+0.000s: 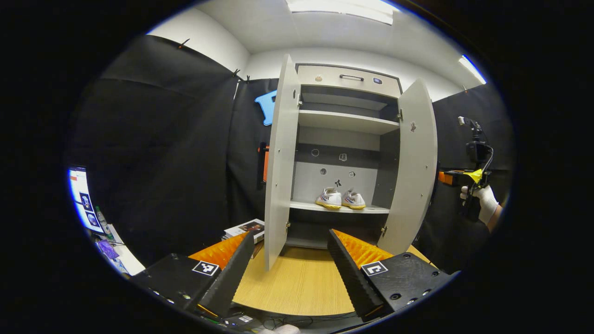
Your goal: Grab one shoe with the right hand and put it into the shoe cabinet, grab the other shoe with the left hand and put it into the shoe cabinet; then close the right door with the right hand and the left door with the left hand.
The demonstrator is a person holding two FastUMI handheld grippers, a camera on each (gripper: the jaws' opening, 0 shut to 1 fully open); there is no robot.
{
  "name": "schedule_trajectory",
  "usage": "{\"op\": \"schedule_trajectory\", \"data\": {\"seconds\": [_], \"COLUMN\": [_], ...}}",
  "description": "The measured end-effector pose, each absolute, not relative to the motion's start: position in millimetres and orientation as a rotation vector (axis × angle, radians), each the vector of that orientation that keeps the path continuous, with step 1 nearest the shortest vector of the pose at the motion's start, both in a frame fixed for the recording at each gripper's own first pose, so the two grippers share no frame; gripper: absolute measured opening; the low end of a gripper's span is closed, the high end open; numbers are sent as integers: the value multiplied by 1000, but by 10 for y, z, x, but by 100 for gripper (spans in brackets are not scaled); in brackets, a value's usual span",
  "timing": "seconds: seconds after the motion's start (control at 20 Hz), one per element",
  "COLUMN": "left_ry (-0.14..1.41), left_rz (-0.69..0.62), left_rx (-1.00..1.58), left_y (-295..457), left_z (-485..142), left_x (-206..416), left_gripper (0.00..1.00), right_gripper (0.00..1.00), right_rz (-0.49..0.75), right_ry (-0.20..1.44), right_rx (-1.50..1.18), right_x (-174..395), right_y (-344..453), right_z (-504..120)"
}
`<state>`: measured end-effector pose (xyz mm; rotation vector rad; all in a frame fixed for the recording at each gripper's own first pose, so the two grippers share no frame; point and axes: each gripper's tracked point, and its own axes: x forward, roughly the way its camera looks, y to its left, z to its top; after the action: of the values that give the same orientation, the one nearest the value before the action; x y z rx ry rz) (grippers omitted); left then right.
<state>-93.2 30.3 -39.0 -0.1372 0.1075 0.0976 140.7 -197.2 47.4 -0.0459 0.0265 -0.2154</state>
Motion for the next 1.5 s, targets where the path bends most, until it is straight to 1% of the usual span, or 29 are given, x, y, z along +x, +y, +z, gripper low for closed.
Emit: {"op": "schedule_trajectory", "data": {"seconds": [0.2, 0.4, 0.45, 0.55, 0.6, 0.8, 1.05, 1.2, 1.5], "left_ry": [105, 107, 110, 118, 122, 121, 117, 116, 84], "left_rz": [123, 161, 168, 179, 186, 193, 150, 127, 122], "left_rx": [-117, -101, -101, -98, -94, -91, -95, -82, -42], "left_y": [402, 560, 591, 622, 666, 823, 899, 992, 1270], "left_z": [-352, -330, -330, -340, -355, -380, -406, -402, -290], "left_x": [-965, -1028, -1044, -1068, -1089, -1033, -896, -746, -395], "left_gripper": [95, 95, 95, 95, 95, 95, 95, 96, 95], "right_gripper": [84, 84, 86, 98, 100, 100, 99, 99, 99], "right_rz": [-129, -26, 8, 40, 50, 75, 58, 52, 68], "right_ry": [14, -15, -24, -22, -24, -5, 29, 45, 101], "right_rx": [-48, -20, -9, 3, 9, 17, 26, 41, 59], "right_x": [1523, 1801, 1874, 1943, 1915, 1668, 1132, 813, 227], "right_y": [-1441, -791, -614, -413, -352, -242, -369, -355, -192], "right_z": [495, 574, 603, 612, 629, 565, 393, 284, 12]}}
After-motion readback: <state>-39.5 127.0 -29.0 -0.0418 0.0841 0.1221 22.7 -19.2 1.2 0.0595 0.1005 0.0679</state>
